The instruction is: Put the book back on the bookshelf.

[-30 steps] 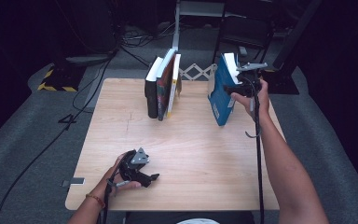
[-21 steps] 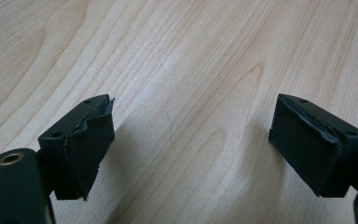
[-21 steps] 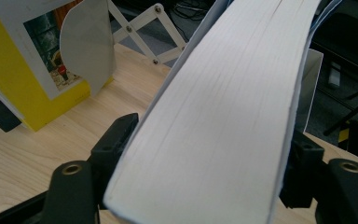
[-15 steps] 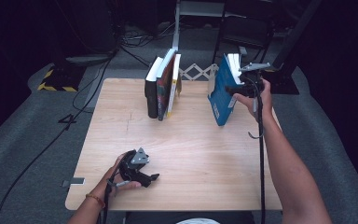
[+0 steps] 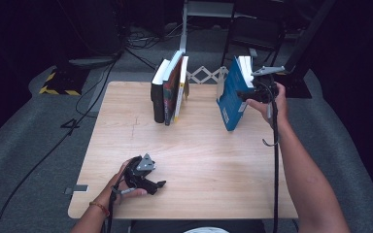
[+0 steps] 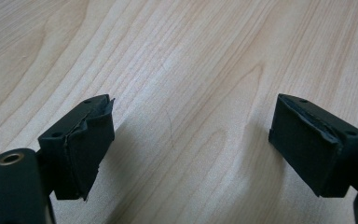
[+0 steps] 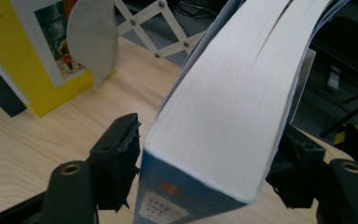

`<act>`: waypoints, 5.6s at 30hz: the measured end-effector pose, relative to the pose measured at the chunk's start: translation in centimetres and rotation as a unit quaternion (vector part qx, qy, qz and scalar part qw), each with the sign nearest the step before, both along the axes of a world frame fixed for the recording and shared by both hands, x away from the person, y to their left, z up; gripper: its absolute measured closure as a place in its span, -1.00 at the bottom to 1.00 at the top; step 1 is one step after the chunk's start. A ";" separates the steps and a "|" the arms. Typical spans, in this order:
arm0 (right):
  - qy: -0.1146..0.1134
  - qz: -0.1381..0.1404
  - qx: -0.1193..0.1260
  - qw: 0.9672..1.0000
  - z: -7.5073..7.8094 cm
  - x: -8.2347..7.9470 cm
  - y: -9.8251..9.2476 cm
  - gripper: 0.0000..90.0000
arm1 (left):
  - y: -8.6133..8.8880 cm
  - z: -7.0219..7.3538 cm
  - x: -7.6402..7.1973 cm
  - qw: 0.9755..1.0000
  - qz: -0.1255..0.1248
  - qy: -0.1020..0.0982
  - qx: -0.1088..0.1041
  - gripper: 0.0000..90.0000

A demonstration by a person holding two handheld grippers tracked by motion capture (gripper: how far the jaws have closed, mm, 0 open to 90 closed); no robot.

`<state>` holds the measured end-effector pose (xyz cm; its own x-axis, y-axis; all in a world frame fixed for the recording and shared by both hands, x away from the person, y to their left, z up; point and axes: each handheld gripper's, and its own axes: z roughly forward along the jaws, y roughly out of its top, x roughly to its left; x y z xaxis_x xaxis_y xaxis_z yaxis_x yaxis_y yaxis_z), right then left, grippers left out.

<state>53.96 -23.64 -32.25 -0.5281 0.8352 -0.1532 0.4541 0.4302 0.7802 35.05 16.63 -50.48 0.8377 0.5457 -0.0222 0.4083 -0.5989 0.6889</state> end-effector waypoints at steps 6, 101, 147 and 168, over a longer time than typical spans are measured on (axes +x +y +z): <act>-0.004 0.001 -0.008 1.000 0.3 -0.4 0.0 -0.27 | 0.0 0.0 0.0 1.000 0.000 0.000 0.000 -0.69; 0.012 0.002 -0.004 1.000 -1.5 -4.4 -6.8 -0.24 | 0.0 0.0 0.0 1.000 0.000 0.000 0.001 -0.69; 0.016 0.067 -0.038 0.997 -11.5 -15.2 -10.9 -0.35 | 0.0 0.0 0.0 1.000 0.002 -0.001 0.001 -0.69; 0.039 0.084 -0.011 0.996 -15.5 -18.4 -14.2 -0.38 | 0.0 0.0 -0.1 1.000 0.005 -0.001 0.001 -0.68</act>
<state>35.60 -37.88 -47.70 -0.6716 0.7305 -0.1237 0.4329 0.5224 0.7346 35.00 16.59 -50.47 0.8326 0.5536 -0.0189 0.4123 -0.5966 0.6885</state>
